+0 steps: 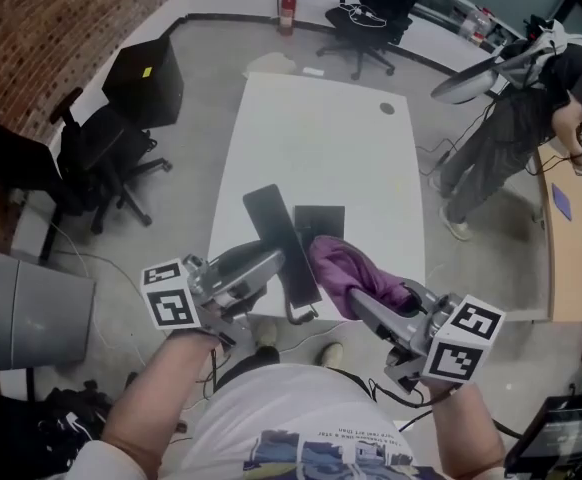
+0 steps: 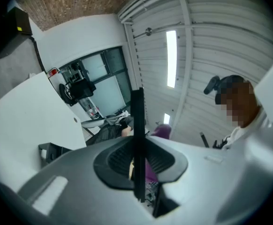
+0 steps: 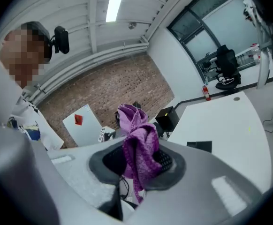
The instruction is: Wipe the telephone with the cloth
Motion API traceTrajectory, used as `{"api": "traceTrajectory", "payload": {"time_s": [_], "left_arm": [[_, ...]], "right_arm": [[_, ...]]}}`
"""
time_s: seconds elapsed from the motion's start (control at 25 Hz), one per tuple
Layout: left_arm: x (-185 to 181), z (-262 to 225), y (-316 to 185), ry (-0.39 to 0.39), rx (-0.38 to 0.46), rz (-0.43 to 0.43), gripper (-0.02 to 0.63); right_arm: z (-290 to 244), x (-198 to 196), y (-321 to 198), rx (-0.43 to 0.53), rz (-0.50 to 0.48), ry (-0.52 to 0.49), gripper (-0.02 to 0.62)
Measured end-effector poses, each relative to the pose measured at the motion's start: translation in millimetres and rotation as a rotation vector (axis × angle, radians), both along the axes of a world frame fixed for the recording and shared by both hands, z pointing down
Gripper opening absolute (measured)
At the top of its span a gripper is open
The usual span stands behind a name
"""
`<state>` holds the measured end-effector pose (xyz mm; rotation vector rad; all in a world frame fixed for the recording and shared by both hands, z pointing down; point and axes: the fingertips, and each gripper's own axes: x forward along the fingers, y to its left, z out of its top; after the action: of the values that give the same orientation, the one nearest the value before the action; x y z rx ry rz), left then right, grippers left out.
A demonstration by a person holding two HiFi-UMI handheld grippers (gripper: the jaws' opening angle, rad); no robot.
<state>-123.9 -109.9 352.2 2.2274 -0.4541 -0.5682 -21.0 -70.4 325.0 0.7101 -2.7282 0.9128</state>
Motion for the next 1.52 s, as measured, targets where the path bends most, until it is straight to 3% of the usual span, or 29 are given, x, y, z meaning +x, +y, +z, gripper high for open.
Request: {"api": "traceTrajectory", "payload": {"time_s": [0.16, 0.4, 1.04, 1.32, 1.52], "left_arm": [[11.6, -4.8, 16.7, 0.042, 0.038, 0.098, 0.081], [29.6, -5.1, 33.6, 0.056, 0.068, 0.199, 0.081], [8.6, -10.8, 9.3, 0.093, 0.078, 0.164, 0.081], [17.0, -16.4, 4.8, 0.114, 0.099, 0.193, 0.081], [29.5, -17.5, 11.9, 0.126, 0.104, 0.233, 0.081]], "right_arm": [[-23.4, -1.5, -29.0, 0.020, 0.049, -0.073, 0.083], [-32.1, -23.6, -32.7, -0.018, 0.006, -0.154, 0.083], [25.2, -9.8, 4.8, -0.136, -0.019, -0.081, 0.083], [42.0, 6.4, 10.4, -0.156, -0.020, -0.032, 0.083], [31.9, 21.2, -10.8, -0.124, 0.030, -0.028, 0.083]]}}
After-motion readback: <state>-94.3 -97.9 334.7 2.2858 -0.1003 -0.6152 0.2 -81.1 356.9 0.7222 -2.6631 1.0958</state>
